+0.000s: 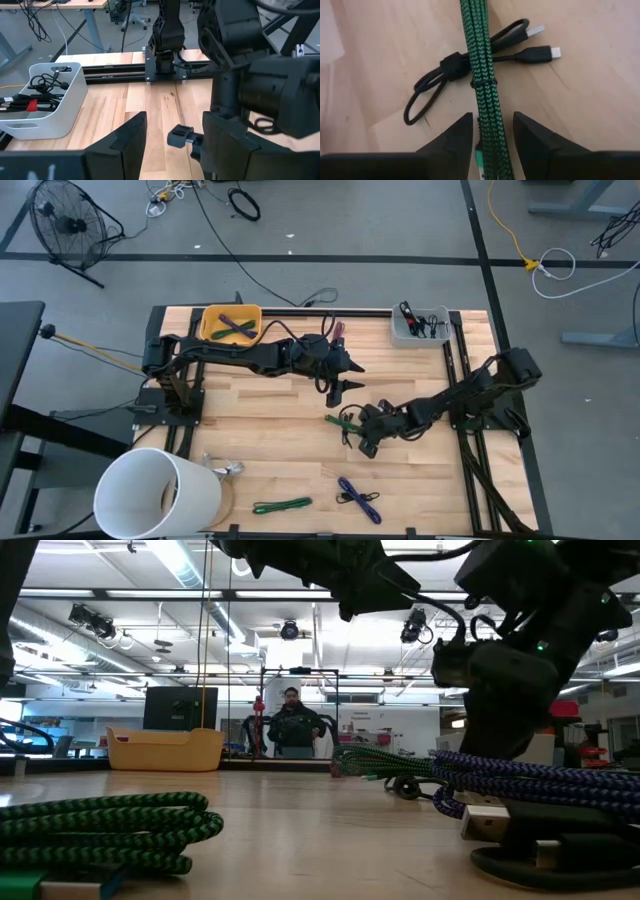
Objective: Pick & Place USB Port
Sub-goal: Put the green charger cable into the yellow bin
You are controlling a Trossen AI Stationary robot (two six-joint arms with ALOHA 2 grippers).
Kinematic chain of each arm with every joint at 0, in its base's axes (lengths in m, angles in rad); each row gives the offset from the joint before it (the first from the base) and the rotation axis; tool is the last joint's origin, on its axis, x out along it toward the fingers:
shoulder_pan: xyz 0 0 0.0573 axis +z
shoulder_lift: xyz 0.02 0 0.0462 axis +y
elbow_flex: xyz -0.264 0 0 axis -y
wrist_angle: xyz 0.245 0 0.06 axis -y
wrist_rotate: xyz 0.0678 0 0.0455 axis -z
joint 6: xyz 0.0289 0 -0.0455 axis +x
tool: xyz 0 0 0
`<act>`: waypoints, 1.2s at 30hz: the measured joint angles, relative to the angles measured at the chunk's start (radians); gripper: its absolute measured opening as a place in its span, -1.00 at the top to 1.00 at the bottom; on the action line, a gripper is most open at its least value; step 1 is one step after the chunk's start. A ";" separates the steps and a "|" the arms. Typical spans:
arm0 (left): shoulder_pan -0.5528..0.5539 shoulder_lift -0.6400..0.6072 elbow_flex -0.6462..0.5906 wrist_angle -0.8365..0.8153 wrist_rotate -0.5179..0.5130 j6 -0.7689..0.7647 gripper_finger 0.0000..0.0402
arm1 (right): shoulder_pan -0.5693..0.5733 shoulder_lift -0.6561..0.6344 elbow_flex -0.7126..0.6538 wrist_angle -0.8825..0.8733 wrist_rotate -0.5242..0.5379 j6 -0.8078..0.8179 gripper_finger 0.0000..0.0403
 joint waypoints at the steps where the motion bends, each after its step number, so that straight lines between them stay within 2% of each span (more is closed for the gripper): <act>1: 0.000 0.000 0.000 0.000 0.000 0.000 0.02 | 0.000 0.008 0.000 0.005 0.000 -0.002 0.32; 3: 0.000 0.000 0.000 0.000 0.000 0.000 0.02 | 0.000 0.014 0.000 0.008 0.013 -0.004 0.43; 7: 0.000 0.000 0.000 0.000 0.000 0.000 0.02 | -0.003 -0.001 0.000 0.007 0.008 -0.032 0.89; 11: 0.000 0.000 0.000 0.000 0.000 0.000 0.02 | -0.003 -0.069 0.019 -0.031 0.008 -0.066 0.95; 13: 0.000 0.000 0.000 0.000 0.000 0.000 0.02 | -0.002 -0.126 0.036 -0.108 0.026 -0.086 0.95; 19: 0.000 0.000 0.001 0.002 0.000 -0.001 0.02 | -0.003 -0.329 0.087 -0.422 0.195 -0.063 0.95; 28: 0.000 0.000 0.001 0.002 -0.001 0.000 0.02 | -0.002 -0.577 0.088 -0.519 0.304 -0.114 0.95; 33: 0.000 0.000 0.001 0.003 -0.004 0.001 0.02 | -0.002 -0.669 0.088 -0.552 0.342 -0.138 0.95; 36: 0.000 0.000 0.001 0.004 -0.004 0.001 0.02 | -0.002 -0.708 0.088 -0.582 0.409 -0.120 0.95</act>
